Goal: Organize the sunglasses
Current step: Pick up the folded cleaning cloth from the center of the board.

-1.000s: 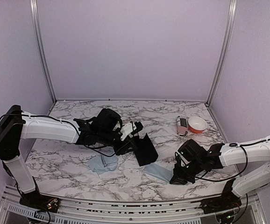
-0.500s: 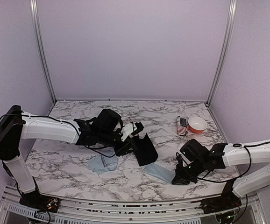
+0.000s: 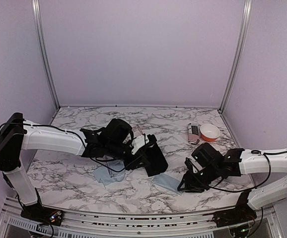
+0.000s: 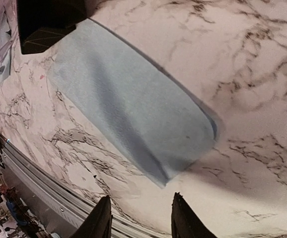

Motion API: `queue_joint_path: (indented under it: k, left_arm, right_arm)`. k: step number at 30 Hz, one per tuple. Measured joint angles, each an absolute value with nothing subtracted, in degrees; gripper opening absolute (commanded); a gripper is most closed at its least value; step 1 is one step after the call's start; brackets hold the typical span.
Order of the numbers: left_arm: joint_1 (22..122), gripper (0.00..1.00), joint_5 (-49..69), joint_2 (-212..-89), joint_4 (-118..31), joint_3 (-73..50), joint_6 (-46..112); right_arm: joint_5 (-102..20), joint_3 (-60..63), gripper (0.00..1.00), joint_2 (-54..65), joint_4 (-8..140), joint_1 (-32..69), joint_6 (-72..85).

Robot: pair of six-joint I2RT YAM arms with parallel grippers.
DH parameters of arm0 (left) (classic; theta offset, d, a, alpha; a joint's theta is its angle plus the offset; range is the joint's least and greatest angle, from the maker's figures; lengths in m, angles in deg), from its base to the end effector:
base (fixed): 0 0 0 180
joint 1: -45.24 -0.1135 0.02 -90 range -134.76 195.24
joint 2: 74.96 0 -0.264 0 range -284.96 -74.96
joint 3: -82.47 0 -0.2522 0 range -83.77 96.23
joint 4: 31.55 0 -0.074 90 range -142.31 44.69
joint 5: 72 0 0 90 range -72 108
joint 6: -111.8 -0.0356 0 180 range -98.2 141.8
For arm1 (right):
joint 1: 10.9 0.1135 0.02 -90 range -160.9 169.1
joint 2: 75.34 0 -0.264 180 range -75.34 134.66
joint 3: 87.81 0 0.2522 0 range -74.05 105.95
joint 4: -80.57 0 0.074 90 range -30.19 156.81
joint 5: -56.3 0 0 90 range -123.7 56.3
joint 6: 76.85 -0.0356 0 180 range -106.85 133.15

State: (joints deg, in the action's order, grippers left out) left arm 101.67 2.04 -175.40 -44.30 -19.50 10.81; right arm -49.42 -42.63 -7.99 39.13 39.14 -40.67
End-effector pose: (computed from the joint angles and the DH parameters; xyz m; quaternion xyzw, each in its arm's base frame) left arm 0.2072 -0.3299 0.2147 0.5411 0.6958 -0.2898 0.3731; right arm 0.1211 0.1595 0.1650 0.0006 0.9650 0.2601 0.0346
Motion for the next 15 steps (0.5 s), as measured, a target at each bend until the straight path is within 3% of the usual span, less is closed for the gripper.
queue_joint_path:
  k: [5, 15]
  left_arm:
    - [101.7, 0.34, 2.0, -175.4, -44.3, -19.5, 10.8]
    - [101.7, 0.34, 3.0, -175.3, -44.3, -21.3, 10.0]
  right_arm:
    - [-47.8, -35.4, 0.35, -2.9, 38.6, 40.4, -33.5]
    - [-37.6, -24.7, 0.34, 10.0, 28.0, 50.3, -21.8]
